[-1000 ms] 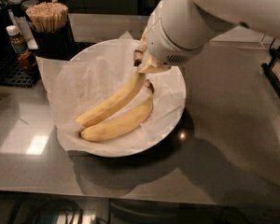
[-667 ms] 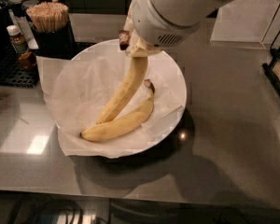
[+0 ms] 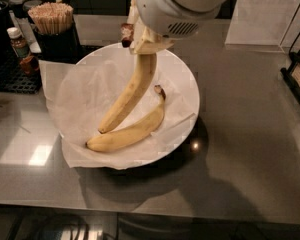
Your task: Pick banana from white bowl
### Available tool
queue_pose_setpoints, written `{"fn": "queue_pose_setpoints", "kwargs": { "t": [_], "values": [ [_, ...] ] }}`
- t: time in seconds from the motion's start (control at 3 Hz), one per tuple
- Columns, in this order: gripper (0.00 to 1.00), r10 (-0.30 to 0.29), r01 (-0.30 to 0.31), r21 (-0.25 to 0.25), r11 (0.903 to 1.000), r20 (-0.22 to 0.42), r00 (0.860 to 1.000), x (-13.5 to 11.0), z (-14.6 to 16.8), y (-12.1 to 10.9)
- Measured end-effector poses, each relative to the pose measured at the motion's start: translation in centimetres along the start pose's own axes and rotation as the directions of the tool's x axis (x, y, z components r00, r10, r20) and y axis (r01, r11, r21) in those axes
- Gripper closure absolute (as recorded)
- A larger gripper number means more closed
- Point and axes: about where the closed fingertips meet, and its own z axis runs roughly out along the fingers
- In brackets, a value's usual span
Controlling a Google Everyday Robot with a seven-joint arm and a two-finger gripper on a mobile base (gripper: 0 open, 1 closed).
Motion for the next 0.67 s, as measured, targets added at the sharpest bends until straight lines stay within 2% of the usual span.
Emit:
{"fn": "queue_pose_setpoints", "kwargs": {
  "t": [0.67],
  "values": [
    [1.0, 0.0, 0.0, 0.0, 1.0, 0.0, 1.0, 0.0, 0.0, 0.0]
  ]
}}
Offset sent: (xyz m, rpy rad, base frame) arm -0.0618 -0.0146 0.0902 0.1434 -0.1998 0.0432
